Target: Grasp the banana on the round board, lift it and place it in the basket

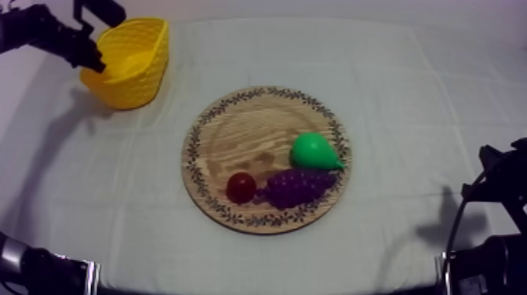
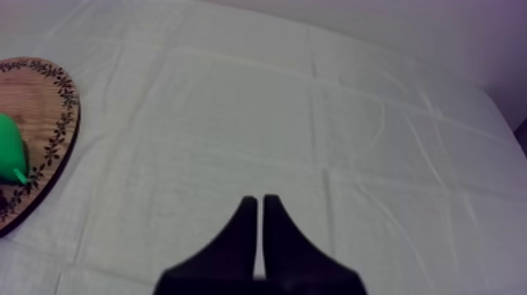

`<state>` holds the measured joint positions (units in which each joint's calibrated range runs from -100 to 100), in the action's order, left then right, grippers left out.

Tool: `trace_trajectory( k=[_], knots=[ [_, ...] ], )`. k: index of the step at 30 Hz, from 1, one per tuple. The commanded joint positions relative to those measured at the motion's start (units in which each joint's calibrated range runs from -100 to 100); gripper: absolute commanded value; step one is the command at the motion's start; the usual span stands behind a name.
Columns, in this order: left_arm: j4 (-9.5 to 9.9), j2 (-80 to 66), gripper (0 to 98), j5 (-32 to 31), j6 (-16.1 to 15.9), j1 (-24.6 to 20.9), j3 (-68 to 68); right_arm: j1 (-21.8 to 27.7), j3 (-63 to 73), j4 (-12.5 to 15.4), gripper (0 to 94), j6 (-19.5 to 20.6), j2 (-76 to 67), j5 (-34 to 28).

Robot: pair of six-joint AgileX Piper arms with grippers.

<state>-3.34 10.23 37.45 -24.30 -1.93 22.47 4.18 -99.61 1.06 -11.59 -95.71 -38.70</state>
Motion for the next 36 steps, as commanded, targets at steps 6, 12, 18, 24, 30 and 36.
trace_trajectory(
  k=[6, 12, 18, 24, 30, 36],
  knots=[
    [-4.29, -31.3, 0.1, -1.1, 0.5, -1.6, 25.7, 0.0, -0.1, 0.0, 0.4, 0.0, 0.0, 0.0],
    [-8.62, -51.7, 0.0, -2.1, 2.1, -0.1, 41.0, 0.0, -0.1, 0.0, 0.4, 0.0, 0.0, 0.0],
    [-13.03, -73.6, 0.0, -5.8, 3.6, 0.4, 58.2, 0.0, -0.1, 0.0, 0.4, 0.0, 0.0, 0.0],
    [-11.07, -93.7, 0.0, -6.2, 7.6, 2.9, 70.0, 0.0, -0.1, 0.0, 0.4, 0.0, 0.0, 0.0],
    [-4.82, -106.4, 0.0, -3.0, 14.8, 4.5, 75.1, 0.0, -0.1, 0.0, 0.4, 0.0, 0.0, 0.0],
    [-0.21, -109.8, 0.0, -1.5, 19.6, 5.0, 75.9, 0.0, -0.1, 0.0, 0.4, 0.0, 0.0, 0.0]
  ],
)
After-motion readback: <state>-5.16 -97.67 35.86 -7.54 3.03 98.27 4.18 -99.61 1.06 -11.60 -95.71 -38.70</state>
